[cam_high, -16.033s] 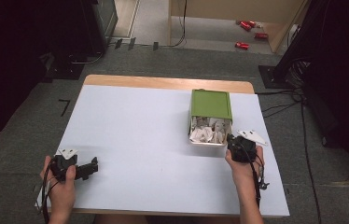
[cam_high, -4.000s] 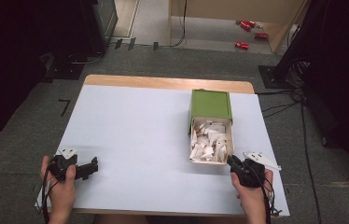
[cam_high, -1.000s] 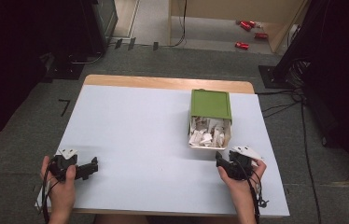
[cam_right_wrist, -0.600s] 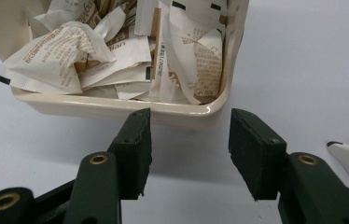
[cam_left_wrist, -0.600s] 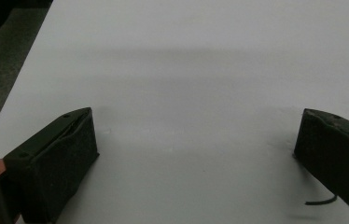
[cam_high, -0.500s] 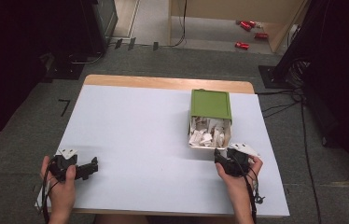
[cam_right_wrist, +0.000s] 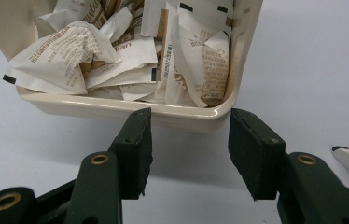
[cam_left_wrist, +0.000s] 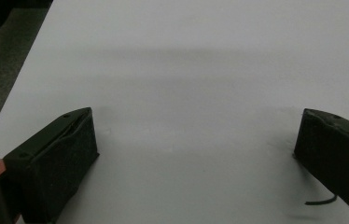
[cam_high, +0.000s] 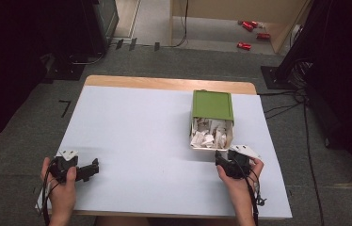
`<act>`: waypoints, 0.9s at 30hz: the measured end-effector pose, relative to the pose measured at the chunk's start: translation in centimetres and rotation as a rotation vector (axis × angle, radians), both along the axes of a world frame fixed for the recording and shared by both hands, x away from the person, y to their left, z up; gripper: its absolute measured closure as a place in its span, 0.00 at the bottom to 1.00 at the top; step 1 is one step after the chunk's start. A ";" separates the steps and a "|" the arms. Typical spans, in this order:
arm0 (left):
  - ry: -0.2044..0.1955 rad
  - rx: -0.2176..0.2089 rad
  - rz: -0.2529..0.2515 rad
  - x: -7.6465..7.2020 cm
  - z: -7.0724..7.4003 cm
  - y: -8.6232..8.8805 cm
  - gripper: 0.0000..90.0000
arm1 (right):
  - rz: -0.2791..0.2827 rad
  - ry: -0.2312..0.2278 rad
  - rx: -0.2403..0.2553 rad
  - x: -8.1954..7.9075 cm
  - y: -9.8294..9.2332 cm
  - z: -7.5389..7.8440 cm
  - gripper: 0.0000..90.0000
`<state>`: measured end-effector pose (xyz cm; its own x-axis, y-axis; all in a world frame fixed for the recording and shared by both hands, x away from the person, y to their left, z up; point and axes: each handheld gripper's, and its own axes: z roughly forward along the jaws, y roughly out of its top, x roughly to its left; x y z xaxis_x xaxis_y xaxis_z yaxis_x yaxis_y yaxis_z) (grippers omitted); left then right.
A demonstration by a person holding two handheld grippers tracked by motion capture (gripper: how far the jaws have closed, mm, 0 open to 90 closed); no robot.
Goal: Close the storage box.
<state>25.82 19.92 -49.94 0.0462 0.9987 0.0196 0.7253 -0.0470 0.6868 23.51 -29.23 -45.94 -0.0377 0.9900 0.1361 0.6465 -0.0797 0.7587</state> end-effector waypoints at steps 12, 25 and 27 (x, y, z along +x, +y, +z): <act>0.000 0.000 0.000 0.0 0.0 0.0 0.00 | -0.002 0.011 -0.007 0.1 0.1 -0.3 0.57; 0.000 0.000 0.000 0.0 0.0 0.0 0.00 | -0.031 0.012 0.007 1.6 0.0 -0.1 0.57; 0.000 0.000 0.000 0.0 0.0 0.0 0.00 | -0.034 0.012 0.013 1.9 0.0 -0.2 0.57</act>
